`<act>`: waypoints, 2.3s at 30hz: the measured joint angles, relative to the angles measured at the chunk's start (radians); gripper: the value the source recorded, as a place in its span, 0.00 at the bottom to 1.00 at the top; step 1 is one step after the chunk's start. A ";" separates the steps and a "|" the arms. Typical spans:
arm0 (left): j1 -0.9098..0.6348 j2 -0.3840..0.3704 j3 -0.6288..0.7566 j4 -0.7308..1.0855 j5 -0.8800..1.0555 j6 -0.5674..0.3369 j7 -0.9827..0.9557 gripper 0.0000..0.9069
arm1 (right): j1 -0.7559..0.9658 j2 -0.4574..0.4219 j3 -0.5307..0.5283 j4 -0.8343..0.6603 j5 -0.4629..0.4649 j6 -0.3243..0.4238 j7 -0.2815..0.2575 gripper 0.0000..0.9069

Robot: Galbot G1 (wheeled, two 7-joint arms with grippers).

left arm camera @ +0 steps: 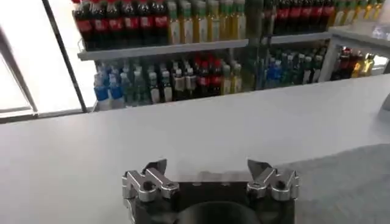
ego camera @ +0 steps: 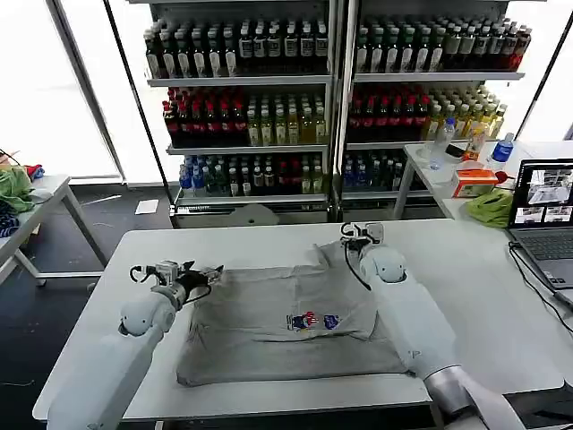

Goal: Fold and organize the clothes.

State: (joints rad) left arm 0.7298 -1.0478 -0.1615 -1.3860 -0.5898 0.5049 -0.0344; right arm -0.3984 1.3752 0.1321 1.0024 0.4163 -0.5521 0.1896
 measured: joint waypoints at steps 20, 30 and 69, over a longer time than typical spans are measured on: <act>0.019 0.008 -0.006 0.003 -0.009 0.000 0.002 1.00 | -0.007 0.032 0.001 -0.026 -0.033 0.000 0.000 1.00; 0.025 0.007 -0.002 0.004 -0.009 -0.001 0.001 1.00 | -0.019 0.045 0.001 -0.031 -0.040 0.004 0.002 0.73; 0.025 -0.017 0.015 -0.007 0.022 -0.046 0.002 0.00 | -0.138 0.005 0.030 0.134 0.008 -0.002 0.025 0.00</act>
State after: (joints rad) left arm 0.7552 -1.0649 -0.1469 -1.3930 -0.5681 0.4587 -0.0326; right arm -0.5368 1.3803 0.1622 1.1363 0.4245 -0.5544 0.2145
